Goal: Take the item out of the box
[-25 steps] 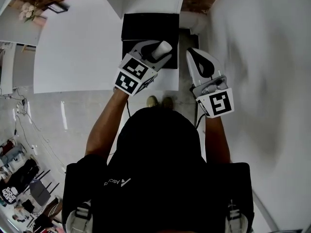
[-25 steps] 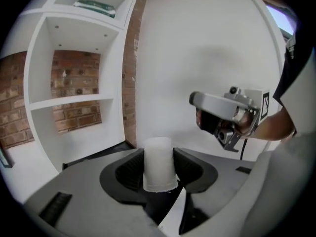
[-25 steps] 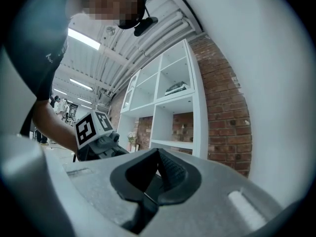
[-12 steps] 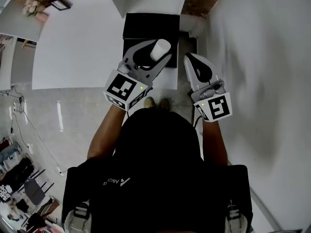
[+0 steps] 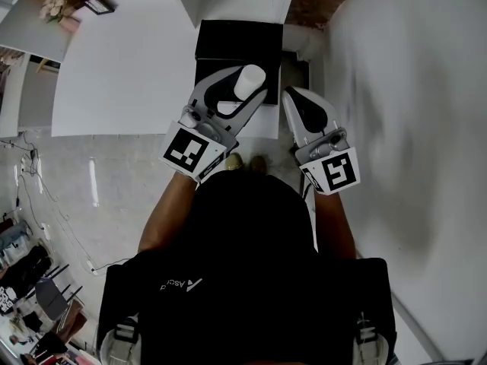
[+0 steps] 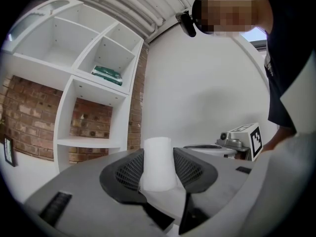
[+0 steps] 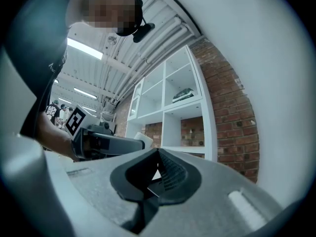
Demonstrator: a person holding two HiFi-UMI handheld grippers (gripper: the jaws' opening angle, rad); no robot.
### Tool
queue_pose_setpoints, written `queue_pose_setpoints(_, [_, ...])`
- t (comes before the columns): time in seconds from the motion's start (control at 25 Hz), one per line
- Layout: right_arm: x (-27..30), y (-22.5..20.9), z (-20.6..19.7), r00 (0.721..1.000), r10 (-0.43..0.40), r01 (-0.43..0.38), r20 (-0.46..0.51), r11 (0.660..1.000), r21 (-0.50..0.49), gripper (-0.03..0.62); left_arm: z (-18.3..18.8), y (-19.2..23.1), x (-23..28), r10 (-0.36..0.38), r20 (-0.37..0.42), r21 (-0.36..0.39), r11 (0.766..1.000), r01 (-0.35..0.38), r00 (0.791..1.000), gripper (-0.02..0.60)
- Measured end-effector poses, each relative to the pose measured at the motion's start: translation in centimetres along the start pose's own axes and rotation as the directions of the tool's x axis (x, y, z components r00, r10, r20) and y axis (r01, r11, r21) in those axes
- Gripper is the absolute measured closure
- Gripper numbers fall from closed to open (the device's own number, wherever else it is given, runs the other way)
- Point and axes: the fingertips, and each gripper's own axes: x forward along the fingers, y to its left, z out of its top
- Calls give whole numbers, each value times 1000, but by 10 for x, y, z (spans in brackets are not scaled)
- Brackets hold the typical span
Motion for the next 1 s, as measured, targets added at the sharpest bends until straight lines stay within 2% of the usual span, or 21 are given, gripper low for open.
queue_pose_setpoints(0.4, [7,6,8,1000,12,-12,10,1000,-5,592,18,-1,-5,-27,94,0,1000,27,995,399])
queue_pose_setpoints(0.76, [5,8,4,1000,12,-12,5,1000,-13,592,9,0,-7,-21,70,9,1000,20,997,399])
queue_pose_setpoints(1.0, [6,7,2,1000,8,-8,2,1000,-13,592,10,1,-5,-25,80,7,1000,24,997,399])
